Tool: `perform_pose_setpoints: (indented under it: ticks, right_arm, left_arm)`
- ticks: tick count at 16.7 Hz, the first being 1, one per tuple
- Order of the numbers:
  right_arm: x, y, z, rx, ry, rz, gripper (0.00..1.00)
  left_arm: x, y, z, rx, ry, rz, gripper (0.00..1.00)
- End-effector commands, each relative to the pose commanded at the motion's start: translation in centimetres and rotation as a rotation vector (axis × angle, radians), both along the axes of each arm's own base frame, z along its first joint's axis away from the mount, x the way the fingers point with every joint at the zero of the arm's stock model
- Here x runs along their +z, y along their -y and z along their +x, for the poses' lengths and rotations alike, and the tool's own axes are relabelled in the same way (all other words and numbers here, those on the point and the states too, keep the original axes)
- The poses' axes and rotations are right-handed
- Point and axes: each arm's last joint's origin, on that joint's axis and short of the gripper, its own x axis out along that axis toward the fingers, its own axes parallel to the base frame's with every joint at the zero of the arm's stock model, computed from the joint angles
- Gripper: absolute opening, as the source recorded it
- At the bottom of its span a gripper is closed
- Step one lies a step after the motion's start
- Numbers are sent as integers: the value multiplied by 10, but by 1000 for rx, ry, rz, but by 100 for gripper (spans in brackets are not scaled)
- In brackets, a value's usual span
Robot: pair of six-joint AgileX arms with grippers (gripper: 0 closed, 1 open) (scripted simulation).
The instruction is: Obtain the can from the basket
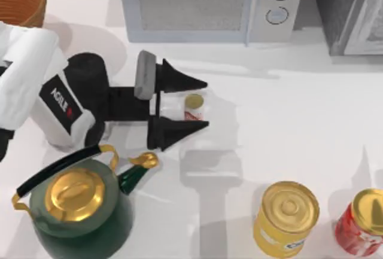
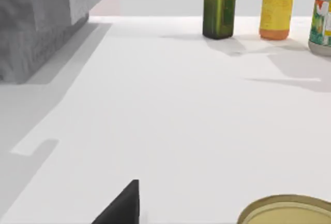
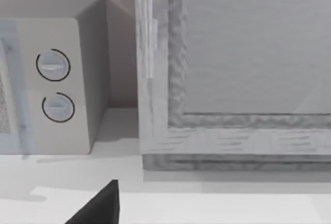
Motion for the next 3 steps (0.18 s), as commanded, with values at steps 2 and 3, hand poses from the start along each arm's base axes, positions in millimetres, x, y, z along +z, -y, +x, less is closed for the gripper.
perform_pose_setpoints:
  ticks: [2,3]
  right_arm:
    - [0,0,0,0,0,0,100]
    - [0,0,0,0,0,0,100]
  left_arm:
    - [0,0,0,0,0,0,100]
    - [0,0,0,0,0,0,100]
